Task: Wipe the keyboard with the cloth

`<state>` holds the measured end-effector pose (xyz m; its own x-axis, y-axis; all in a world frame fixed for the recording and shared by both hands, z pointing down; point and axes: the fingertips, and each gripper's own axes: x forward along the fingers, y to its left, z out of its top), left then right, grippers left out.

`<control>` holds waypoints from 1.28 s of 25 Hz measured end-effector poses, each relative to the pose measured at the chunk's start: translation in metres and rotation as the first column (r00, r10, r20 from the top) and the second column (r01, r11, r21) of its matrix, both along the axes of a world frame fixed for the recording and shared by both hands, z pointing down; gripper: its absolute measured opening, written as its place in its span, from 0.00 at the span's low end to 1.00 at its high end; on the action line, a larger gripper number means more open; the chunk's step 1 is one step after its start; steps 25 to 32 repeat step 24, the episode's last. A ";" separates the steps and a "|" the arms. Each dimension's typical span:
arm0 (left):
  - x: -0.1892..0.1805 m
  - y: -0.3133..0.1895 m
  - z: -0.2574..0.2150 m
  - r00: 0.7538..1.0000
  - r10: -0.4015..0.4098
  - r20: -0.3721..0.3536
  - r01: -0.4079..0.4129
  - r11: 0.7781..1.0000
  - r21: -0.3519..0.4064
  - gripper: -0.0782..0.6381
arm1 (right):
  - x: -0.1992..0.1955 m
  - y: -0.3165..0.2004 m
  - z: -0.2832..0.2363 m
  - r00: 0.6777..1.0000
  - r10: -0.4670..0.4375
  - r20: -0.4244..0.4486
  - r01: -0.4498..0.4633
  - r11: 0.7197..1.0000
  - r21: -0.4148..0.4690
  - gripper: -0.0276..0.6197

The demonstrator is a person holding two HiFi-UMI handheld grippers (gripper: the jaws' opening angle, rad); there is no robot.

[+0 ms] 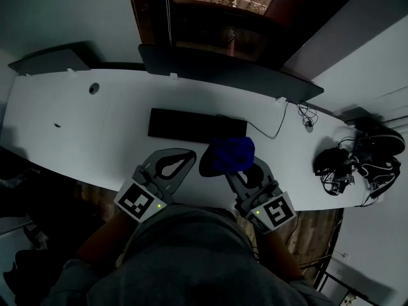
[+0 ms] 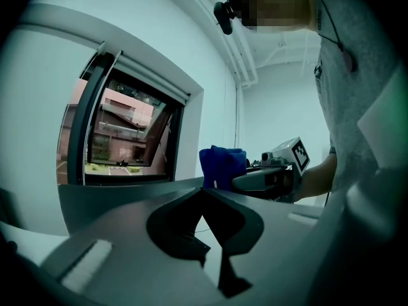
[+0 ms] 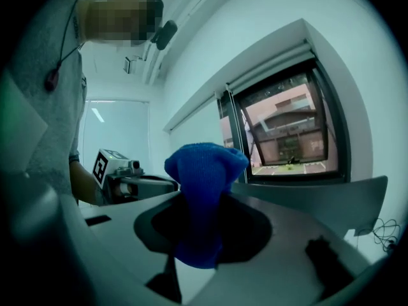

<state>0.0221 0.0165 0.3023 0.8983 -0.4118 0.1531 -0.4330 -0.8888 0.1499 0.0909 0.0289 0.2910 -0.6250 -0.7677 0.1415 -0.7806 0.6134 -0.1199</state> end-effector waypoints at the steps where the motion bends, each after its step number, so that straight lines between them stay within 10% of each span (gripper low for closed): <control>1: -0.003 -0.003 -0.002 1.000 0.001 -0.008 -0.001 1.000 0.004 0.12 | -0.003 -0.002 -0.002 1.000 0.008 0.000 -0.008 1.000 0.006 0.24; 32: -0.020 -0.001 0.001 0.999 0.035 -0.012 -0.036 0.999 -0.022 0.12 | -0.021 -0.005 -0.013 0.995 0.090 0.030 -0.091 0.994 0.052 0.24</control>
